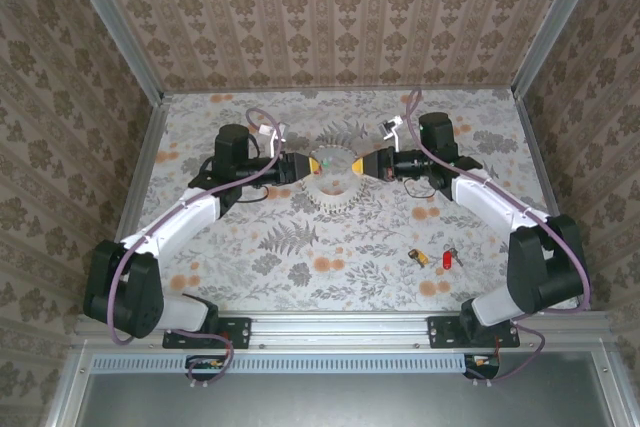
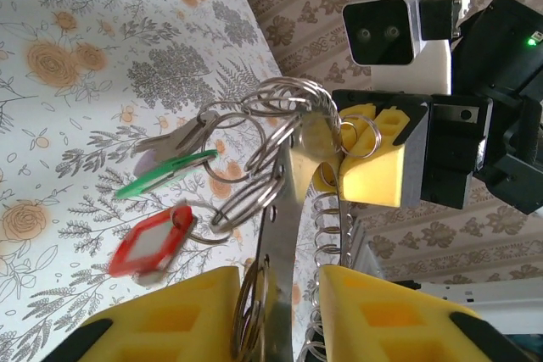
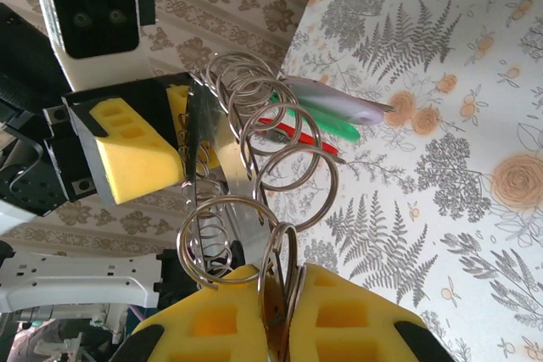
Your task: Put the keys on the keyring
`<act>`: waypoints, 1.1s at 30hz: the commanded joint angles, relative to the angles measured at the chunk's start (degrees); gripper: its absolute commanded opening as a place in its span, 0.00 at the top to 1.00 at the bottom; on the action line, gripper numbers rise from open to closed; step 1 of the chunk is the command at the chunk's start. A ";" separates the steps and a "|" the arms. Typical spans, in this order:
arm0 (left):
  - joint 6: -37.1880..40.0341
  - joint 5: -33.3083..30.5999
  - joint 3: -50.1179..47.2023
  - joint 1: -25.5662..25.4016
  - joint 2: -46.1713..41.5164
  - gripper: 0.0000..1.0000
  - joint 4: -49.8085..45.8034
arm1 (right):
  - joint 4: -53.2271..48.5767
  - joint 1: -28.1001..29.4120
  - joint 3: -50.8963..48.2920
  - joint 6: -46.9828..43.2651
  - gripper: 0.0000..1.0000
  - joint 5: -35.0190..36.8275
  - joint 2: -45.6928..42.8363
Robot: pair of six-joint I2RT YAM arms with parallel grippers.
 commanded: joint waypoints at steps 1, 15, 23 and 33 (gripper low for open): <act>-0.54 2.99 2.63 0.07 -1.45 0.80 2.17 | -0.68 -0.36 3.13 -1.57 0.98 -1.69 1.11; -2.85 -6.70 0.15 0.12 -9.93 1.00 12.16 | -13.25 -1.99 2.69 -8.12 0.54 24.69 -14.79; 2.28 -9.01 -2.14 -0.41 -14.57 1.00 19.29 | 4.84 -2.05 -17.56 -10.10 0.37 42.76 -38.38; -0.46 -6.07 1.00 -0.60 -12.01 1.00 20.90 | 8.10 15.00 -23.62 -34.10 0.58 50.49 -45.48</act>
